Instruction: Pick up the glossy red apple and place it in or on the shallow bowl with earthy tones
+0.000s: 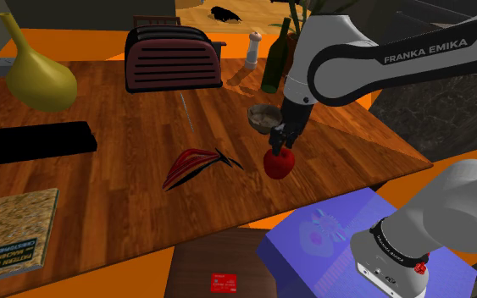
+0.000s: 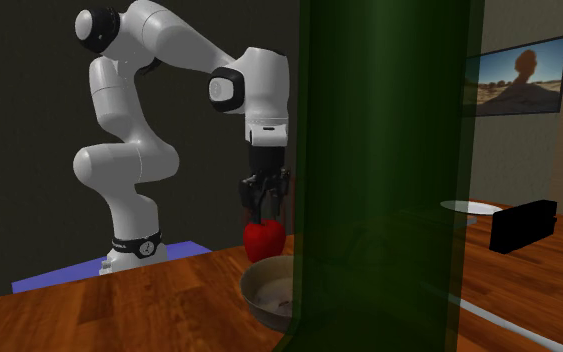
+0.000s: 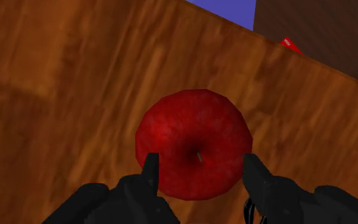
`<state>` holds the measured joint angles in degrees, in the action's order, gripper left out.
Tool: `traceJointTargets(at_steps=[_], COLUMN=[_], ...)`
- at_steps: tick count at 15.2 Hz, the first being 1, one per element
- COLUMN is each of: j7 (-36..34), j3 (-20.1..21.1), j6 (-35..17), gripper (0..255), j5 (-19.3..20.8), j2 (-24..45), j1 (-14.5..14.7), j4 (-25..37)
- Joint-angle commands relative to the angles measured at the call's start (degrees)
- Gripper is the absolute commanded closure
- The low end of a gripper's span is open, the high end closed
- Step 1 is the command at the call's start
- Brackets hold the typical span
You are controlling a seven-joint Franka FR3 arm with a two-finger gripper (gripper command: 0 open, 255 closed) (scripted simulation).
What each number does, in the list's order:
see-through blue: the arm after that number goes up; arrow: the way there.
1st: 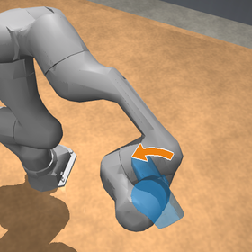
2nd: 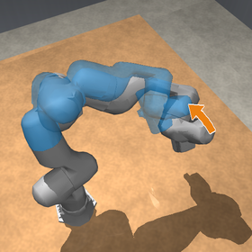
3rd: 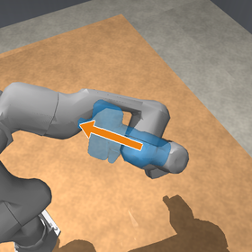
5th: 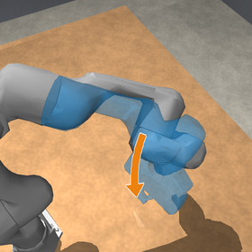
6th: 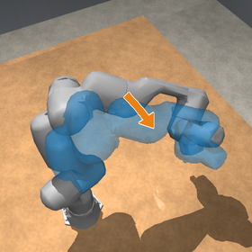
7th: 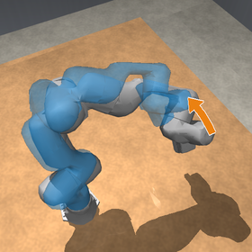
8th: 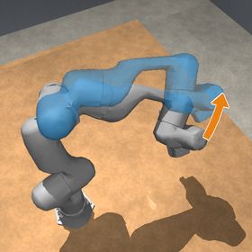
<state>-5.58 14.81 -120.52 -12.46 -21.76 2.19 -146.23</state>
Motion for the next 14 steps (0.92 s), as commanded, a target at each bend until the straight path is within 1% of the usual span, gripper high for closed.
traceJointTargets(at_steps=[1, 9, 14], j7=[0.0, 0.0, -0.2], j3=[0.0, 0.0, -0.5], j6=[0.0, 0.0, 4.3], gripper=[255, 255, 255], j5=[0.0, 0.0, 0.3], j2=[0.0, 0.0, -1.9], j1=[0.0, 0.0, -0.1], j4=[0.0, 0.0, 2.4])
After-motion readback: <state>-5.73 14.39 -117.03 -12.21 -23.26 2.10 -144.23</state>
